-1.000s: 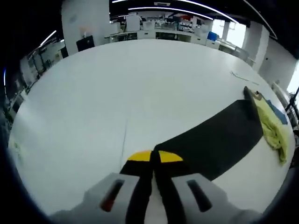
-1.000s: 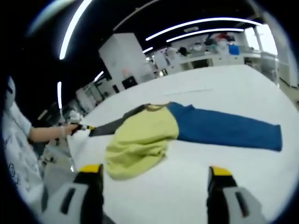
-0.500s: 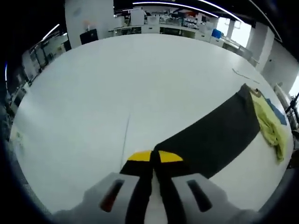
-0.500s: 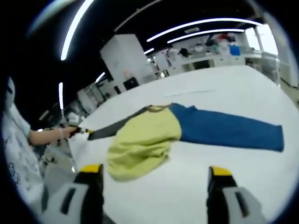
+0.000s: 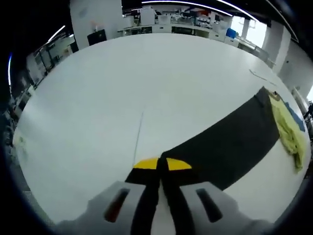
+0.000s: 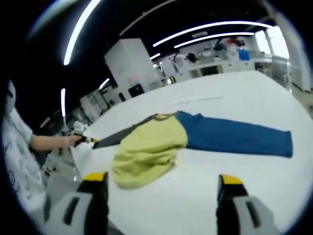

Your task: Fold the garment on the visible template until the final outline fits inside the template.

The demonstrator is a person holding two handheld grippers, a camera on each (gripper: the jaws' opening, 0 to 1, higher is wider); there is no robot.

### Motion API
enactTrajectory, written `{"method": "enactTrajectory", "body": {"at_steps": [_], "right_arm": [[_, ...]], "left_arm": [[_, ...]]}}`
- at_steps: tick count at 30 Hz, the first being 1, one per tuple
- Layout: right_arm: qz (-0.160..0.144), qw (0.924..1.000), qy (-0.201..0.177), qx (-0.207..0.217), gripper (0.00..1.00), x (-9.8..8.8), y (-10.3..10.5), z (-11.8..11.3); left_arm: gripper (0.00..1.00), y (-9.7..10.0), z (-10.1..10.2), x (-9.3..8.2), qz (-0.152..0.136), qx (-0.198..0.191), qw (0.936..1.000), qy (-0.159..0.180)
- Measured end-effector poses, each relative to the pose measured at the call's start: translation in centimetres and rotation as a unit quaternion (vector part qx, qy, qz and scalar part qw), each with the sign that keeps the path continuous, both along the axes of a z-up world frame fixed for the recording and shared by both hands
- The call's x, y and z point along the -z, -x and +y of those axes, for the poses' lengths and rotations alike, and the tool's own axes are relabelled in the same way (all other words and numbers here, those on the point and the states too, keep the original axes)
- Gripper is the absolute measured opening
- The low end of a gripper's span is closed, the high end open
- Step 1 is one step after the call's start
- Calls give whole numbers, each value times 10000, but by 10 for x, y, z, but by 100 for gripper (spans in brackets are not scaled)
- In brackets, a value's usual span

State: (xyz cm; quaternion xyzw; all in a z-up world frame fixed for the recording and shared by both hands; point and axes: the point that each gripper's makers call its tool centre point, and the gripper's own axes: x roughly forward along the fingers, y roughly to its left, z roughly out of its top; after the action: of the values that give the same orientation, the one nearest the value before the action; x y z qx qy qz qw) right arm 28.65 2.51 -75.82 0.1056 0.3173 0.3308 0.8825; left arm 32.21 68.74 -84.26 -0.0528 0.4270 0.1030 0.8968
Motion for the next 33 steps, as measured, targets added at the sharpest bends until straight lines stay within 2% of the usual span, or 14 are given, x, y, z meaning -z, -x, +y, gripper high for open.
{"method": "enactTrajectory", "body": {"at_steps": [4,7,10,12,13,14,17,19,20,22,23,26,30,33], "right_arm": [[18,10000,8,74,92,0,4,-5],[29,9999,16,106,92,0,4,-7],[29,9999,25,94,92,0,7,-5],[34,9999,25,99,92,0,7,-5],[36,9999,24,99,92,0,8,-4],[34,9999,26,98,92,1,8,-5],[43,9999,31,90,92,3,7,-4],[50,10000,48,66,92,3,8,-2],[33,10000,77,28,92,3,8,1],[12,9999,102,-46,92,2,8,4],[-25,9999,106,-80,92,1,8,7],[-48,9999,52,-119,92,-1,7,13],[-81,9998,36,-205,92,-2,7,21],[-109,9995,59,-289,92,-3,7,25]], "left_arm": [[3,-6,19,8,-17,-12,10000,-76],[4,-3,13,7,-82,-65,9999,-49],[9,-4,12,3,-97,20,9998,-198],[20,-4,15,3,-122,7,9996,-244],[29,-2,15,2,-161,-4,9996,-253],[33,-2,16,-1,-267,-100,9994,-207],[39,-3,13,-9,-555,-120,9984,-50],[45,-6,9,-19,-732,-17,9973,-101],[48,-9,4,-26,-869,169,9959,-165],[57,-17,-3,-27,-999,345,9944,-79],[58,-9,-13,-35,-1069,519,9929,-101],[58,-12,-37,-40,-1214,859,9889,17],[56,-5,-69,-49,-1387,1144,9835,206],[55,-4,-91,-56,-1515,1477,9770,261]]}}
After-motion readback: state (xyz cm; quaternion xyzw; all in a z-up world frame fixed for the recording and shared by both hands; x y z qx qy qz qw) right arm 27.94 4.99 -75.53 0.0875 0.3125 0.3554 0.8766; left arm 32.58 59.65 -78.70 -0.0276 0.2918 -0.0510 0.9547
